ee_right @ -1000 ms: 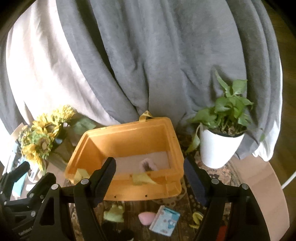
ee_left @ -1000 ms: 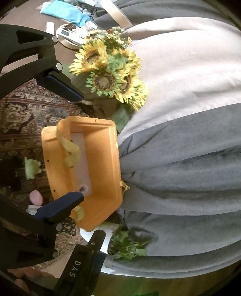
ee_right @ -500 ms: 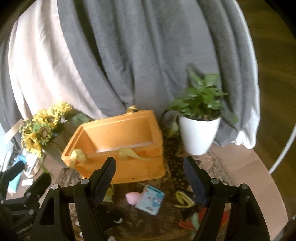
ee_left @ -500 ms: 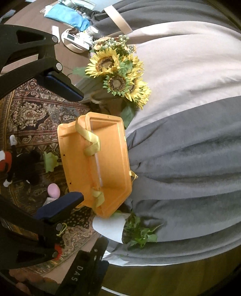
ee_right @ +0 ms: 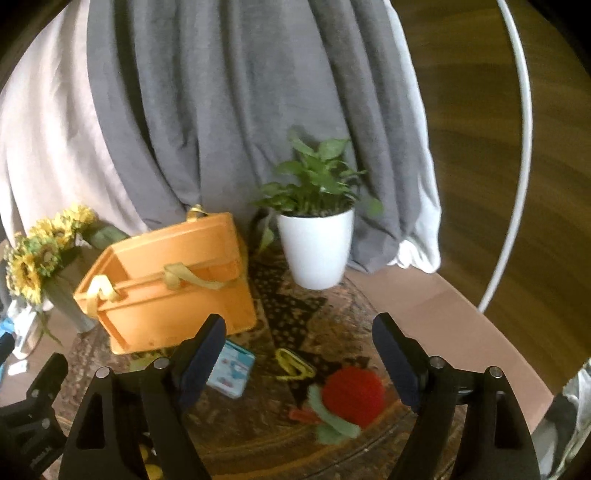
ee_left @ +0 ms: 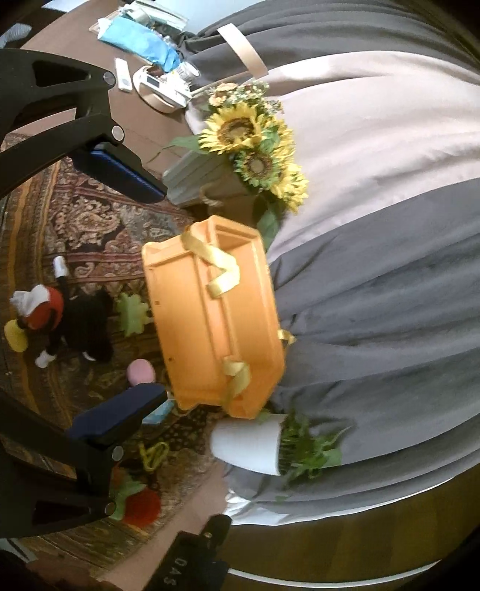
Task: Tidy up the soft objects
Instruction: 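Withdraw both open tools from the crate back toward the rug, then grasp the red pompom with the right tool while the left tool grasps the mouse plush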
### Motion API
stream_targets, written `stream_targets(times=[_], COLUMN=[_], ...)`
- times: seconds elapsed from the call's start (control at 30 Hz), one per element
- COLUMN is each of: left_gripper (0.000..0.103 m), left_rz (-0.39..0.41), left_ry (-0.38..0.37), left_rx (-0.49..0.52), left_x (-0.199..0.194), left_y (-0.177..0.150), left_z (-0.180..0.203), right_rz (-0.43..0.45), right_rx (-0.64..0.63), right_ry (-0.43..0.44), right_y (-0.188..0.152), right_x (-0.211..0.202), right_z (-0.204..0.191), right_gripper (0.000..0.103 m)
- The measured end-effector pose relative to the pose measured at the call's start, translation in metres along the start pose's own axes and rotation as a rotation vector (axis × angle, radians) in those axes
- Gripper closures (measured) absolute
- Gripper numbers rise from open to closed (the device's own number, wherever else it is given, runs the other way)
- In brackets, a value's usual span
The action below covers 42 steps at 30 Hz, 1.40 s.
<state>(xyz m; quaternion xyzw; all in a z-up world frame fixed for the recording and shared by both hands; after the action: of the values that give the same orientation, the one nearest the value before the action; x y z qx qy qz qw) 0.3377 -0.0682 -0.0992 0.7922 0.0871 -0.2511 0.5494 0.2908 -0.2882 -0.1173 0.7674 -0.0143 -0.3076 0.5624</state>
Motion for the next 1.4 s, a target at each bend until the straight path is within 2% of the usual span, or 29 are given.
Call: stream_targets(times=[0.3,0.57,0.83,1.13,1.4], left_gripper=[0.004,0.004,0.004,0.004,0.007], left_rz=[-0.086,-0.155,-0.245,-0.333,-0.398], left_ry=[-0.006,-0.006,-0.007,-0.003,-0.015], left_rx=[0.040,0.094,0.106,0.152,0.134], left_x=[0.015,0.033,0.059,0.091,0.110], left_y=[-0.035,-0.057,-0.075,-0.087,-0.102], left_z=[0.020,0.036,0.046,0.056,0.059], right_rz=[-0.034,-0.097,-0.137,-0.216,-0.290], right_rx=[0.023,0.026,0.040,0.058,0.086], right_ry=[-0.052,-0.103,-0.156,-0.182,-0.182], right_y=[-0.033,-0.062,-0.080,-0.101,-0.118], right_x=[0.010,0.030,0.059,0.091,0.115], right_z=[0.026,0.044,0.059,0.068,0.070], right_gripper=[0.019,0.019,0.019,0.019,0.020])
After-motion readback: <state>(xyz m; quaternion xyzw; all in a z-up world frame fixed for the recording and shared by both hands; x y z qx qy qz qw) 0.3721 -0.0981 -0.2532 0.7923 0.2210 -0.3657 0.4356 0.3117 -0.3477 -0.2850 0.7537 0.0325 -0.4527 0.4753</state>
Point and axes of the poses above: each gripper's, at about its wrist camera, not at the fingertips, and x roughly the way its jaws point, z to its right, y to its top, the point moved 9 cm from there along x, roughly the way its jaws point, and after that the axes turned 7 degrees about x, right-handed, at the moved point
